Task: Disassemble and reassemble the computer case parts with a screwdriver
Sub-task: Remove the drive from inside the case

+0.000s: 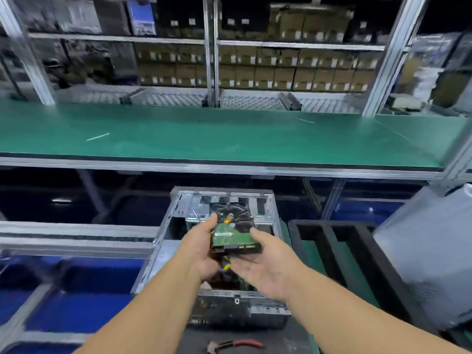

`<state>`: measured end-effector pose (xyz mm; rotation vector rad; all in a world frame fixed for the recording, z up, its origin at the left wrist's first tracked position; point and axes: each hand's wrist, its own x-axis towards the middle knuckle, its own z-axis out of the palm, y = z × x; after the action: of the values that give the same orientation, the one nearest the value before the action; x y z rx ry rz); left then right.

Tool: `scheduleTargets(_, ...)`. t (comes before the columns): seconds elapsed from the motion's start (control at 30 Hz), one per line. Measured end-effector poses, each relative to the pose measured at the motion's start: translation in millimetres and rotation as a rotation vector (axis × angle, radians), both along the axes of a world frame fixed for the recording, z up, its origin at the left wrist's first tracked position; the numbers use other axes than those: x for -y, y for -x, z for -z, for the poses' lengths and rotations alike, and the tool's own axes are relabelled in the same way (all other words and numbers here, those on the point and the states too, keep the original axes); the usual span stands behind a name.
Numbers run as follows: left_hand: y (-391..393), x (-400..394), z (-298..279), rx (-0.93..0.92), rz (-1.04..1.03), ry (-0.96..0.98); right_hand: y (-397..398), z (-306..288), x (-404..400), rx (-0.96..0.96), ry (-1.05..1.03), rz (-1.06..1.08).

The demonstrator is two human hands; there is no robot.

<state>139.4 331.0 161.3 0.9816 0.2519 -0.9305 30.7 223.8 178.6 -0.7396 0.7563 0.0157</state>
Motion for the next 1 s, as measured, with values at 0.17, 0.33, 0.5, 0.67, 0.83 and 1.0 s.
scheduleTargets(0.17, -32.9, -21.0, 38.3, 0.066, 0.114, -0.214, -31.4, 35.6, -30.8, -0.074, -0.087, 0.161)
scheduleTargets(0.33, -37.4, -14.8, 61.6, 0.069, 0.246, -0.279, -28.8, 52.6, -30.4, -0.156, -0.112, 0.3)
scheduleTargets(0.5, -37.5, 3.8, 73.2, 0.157, 0.256, -0.332, -28.2, 56.7, -5.3, -0.219, -0.129, 0.357)
scheduleTargets(0.67, -39.9, 24.6, 87.0, 0.239, 0.203, -0.469, -38.5, 65.4, 8.2, -0.306, -0.159, 0.352)
scheduleTargets(0.83, -50.5, 46.2, 97.3, 0.287, 0.167, -0.479, -52.6, 83.2, 16.2, -0.354, -0.151, 0.415)
scheduleTargets(1.0, -60.5, 60.3, 109.5, 0.316, 0.117, -0.45, -66.0, 95.1, 21.5, -0.312, -0.174, 0.462)
